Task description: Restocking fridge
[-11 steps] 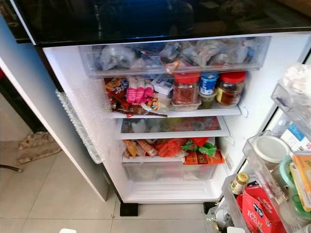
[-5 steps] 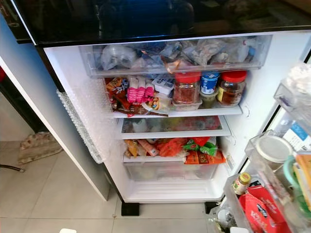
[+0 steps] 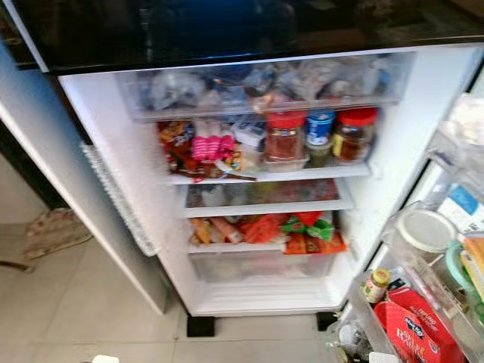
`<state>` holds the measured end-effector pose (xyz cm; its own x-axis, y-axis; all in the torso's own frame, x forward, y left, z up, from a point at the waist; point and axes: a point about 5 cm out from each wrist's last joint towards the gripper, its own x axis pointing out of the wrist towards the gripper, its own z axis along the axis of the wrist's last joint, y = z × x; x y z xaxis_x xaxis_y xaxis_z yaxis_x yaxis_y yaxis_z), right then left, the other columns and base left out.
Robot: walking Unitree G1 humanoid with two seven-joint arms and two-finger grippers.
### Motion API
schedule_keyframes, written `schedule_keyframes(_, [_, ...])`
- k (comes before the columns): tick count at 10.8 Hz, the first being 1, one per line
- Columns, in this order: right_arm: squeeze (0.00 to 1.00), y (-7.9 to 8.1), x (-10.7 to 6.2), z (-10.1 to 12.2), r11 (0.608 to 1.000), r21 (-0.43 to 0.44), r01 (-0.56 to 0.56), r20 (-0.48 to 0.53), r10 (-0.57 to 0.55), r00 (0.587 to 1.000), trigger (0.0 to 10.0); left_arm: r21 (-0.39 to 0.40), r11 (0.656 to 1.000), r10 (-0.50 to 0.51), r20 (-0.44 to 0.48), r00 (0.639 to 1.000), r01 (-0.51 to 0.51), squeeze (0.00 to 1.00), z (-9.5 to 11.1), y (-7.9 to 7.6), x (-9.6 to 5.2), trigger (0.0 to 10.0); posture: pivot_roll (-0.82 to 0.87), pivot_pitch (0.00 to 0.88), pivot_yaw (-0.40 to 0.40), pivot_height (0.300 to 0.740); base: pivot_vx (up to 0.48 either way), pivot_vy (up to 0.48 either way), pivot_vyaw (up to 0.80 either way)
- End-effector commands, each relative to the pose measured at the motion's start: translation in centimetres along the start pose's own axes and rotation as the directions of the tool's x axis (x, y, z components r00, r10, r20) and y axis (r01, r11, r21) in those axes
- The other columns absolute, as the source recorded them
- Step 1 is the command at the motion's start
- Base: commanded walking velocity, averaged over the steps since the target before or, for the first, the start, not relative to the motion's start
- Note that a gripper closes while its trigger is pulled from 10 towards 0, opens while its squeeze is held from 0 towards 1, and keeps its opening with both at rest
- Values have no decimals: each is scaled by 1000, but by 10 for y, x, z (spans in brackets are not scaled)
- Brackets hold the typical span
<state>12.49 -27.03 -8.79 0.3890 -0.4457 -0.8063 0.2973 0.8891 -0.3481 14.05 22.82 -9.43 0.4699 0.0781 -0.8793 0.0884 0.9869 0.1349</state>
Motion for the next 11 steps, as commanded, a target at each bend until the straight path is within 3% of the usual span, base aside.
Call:
schedule_keyframes(1, [0, 1, 1, 8, 1000, 15, -8, 30, 7, 1000, 10000, 6, 1000, 7, -15, 1000, -7, 0, -5, 4, -1, 10000, 31, 0, 41, 740, 0, -307, 0])
schedule_keyframes(5, [0, 30, -4, 7, 990, 37, -135, 24, 135, 991, 10000, 2, 1000, -1, -17, 1000, 1, 0, -4, 3, -1, 10000, 34, 0, 41, 740, 0, -77, 0])
schedule_keyframes(11, [0, 36, -5, 2, 981, 42, -190, -7, 191, 982, 10000, -45, 999, -5, -1, 1000, 5, 0, -5, 1, -1, 10000, 32, 0, 37, 740, 0, 0, 0])
